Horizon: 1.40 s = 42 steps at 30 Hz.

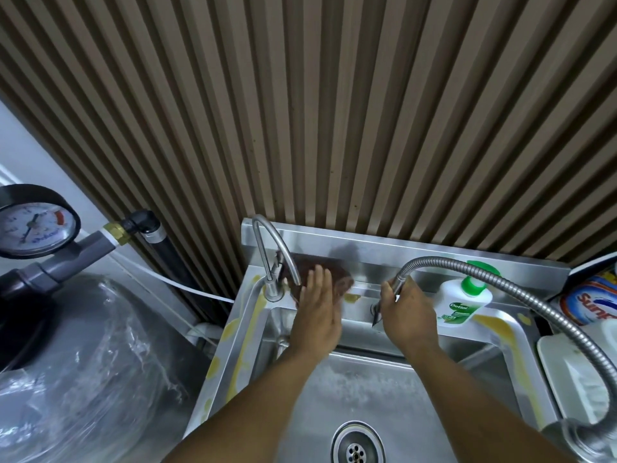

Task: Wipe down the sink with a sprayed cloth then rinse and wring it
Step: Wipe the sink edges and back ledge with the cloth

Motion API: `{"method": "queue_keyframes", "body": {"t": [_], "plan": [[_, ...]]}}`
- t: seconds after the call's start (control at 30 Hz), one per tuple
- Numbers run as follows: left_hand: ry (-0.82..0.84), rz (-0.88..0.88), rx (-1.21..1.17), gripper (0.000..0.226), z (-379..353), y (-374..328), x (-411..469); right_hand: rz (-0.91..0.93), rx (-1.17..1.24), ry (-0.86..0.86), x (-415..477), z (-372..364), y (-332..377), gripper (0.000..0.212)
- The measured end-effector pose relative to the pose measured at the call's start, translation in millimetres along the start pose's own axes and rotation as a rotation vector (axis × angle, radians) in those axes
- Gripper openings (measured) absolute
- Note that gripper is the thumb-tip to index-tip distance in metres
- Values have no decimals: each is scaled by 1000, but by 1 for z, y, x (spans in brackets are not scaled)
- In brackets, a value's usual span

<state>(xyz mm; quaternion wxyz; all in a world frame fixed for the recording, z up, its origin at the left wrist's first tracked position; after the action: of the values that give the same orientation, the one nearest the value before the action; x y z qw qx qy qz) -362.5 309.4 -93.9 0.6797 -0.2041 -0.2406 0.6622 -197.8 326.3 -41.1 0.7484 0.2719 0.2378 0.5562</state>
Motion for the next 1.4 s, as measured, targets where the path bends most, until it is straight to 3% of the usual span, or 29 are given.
{"method": "queue_keyframes", "body": {"t": [0.1, 0.3, 0.57, 0.93, 1.1, 1.4], "plan": [[215, -152, 321, 70, -37, 2, -3, 14, -12, -20, 1, -1, 1, 19], [327, -370, 468, 72, -31, 2, -5, 35, -8, -18, 1, -1, -1, 20], [140, 42, 485, 71, 1, 42, -4, -23, 8, -10, 4, -7, -7, 20], [326, -311, 436, 84, -44, -16, 15, -169, 29, 57, 10, -26, -14, 21], [302, -397, 327, 87, -34, -8, 20, -292, 162, 35, 10, -29, -7, 25], [197, -165, 503, 83, -8, 42, 2, -245, 75, -26, -1, -30, -8, 19]]}}
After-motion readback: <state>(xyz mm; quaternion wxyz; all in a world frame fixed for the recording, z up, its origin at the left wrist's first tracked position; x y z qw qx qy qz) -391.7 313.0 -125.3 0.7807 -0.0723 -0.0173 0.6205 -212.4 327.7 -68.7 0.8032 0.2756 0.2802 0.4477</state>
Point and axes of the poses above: each hand's wrist, its own x-axis towards the middle knuckle, its own z-axis out of the back of the hand, y = z × x, the point moved 4 cm from there along x, towards the middle knuckle, and after that the axes turned 1 degree about -y, right-handed, at the moved point
